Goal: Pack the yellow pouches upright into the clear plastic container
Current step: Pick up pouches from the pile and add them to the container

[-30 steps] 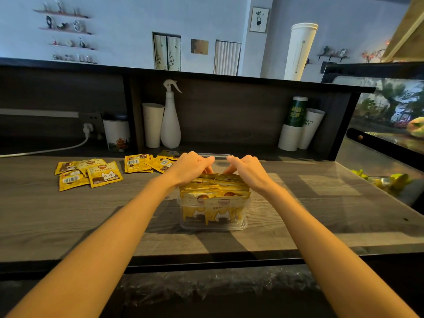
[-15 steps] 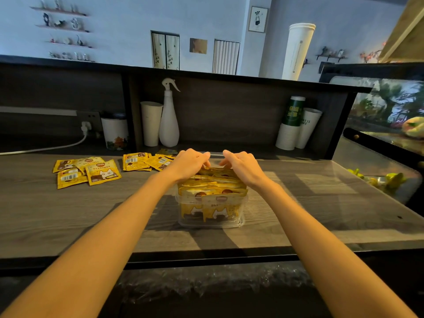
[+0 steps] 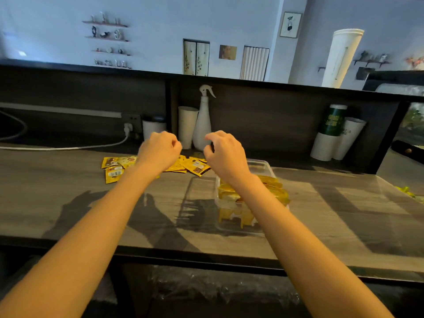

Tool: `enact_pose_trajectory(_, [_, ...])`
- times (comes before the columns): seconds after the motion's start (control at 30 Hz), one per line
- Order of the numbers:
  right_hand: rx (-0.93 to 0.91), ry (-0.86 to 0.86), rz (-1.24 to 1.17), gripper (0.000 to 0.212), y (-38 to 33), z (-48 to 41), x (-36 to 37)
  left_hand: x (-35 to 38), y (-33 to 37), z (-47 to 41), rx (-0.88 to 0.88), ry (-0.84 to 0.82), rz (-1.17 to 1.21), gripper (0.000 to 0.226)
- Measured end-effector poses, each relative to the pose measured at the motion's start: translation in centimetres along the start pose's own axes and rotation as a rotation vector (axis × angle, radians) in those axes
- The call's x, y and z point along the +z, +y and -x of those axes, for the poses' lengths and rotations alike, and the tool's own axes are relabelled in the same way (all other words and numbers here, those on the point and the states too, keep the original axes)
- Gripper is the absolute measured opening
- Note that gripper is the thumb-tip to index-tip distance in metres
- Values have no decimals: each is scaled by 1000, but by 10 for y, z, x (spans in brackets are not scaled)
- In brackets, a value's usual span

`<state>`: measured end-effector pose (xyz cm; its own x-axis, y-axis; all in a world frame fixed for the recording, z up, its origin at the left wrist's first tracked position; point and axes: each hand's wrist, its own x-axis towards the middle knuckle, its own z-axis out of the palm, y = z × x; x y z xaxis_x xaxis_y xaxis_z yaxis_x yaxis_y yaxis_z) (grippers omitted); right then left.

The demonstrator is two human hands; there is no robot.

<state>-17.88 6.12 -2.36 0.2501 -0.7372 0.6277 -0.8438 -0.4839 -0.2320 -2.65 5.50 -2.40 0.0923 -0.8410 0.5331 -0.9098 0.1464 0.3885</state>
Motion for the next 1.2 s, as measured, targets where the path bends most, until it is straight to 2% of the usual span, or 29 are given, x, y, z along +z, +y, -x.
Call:
enact_pose_trajectory(0.17, [56, -25, -157, 30, -62, -15, 44, -21, -67, 10, -170, -53, -68, 28])
enact_pose_trajectory(0.43, [246, -271, -319, 31, -92, -34, 131, -11, -149, 7, -362, -196, -46, 24])
enact_pose_trajectory(0.7, [431, -353, -304, 30, -81, -70, 195, 31, -196, -39, -427, -308, -87, 26])
enact_pose_trajectory(0.87, [481, -477, -232, 54, -73, -88, 229, 52, -214, -55, -498, -334, -87, 35])
enact_pose_trajectory(0.97, [465, -468, -201, 56, -72, -92, 242, 63, -218, -60, -547, -363, -56, 54])
enact_pose_trajectory(1.03, [464, -440, -210, 63, -71, -94, 246, 70, -219, -62, -587, -337, 1, 67])
enact_pose_trajectory(1.13, [507, -405, -269, 77, -68, -96, 246, 78, -219, -64, -654, -212, 91, 73])
enact_pose_trajectory(1.2, [543, -362, -319, 73, -67, -96, 242, 79, -218, -66, -721, -122, 237, 73])
